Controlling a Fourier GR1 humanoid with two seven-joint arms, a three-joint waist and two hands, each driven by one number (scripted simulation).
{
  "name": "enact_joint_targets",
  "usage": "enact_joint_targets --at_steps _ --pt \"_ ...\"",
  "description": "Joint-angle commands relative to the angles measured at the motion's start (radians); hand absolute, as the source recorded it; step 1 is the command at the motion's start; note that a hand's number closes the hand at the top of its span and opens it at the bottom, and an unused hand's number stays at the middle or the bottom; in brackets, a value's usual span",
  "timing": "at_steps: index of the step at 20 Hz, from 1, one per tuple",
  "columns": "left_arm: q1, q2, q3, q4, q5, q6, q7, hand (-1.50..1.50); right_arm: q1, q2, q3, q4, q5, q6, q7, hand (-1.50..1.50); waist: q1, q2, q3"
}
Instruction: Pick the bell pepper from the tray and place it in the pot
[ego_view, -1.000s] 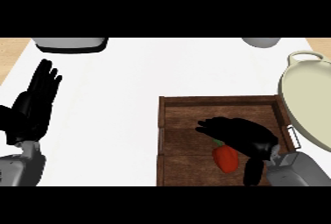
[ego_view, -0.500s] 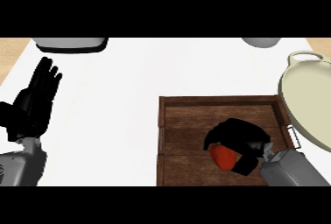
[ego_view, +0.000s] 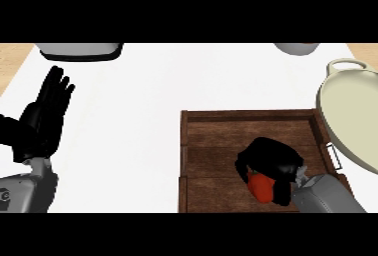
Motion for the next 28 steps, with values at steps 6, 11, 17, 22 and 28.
enact_joint_targets --at_steps 6,11,17,22,28 --pt "0.044 0.031 0.034 -0.052 0.014 -0.010 0.030 0.00 0.308 0.223 -0.087 -0.216 0.039 -0.103 0.451 1.50 -0.026 -0.006 0.004" --pt "0.018 0.017 0.033 -0.031 0.011 -0.012 0.033 0.00 0.397 0.274 -0.046 -0.464 0.063 -0.062 0.590 1.50 -0.012 0.001 0.005" --pt "0.057 -0.024 0.011 -0.016 -0.016 0.009 -0.029 0.00 0.424 0.353 -0.100 -0.716 0.102 -0.245 0.659 1.50 -0.027 -0.003 0.004" --pt "0.027 0.001 0.040 -0.014 0.014 -0.014 -0.007 0.00 0.371 0.349 -0.233 -0.862 0.103 -0.351 0.683 1.50 -0.016 0.001 0.005" --pt "0.010 0.004 0.041 0.009 0.003 -0.021 -0.011 0.00 0.329 0.347 -0.380 -0.985 0.040 -0.327 0.758 1.50 -0.012 0.004 0.005"
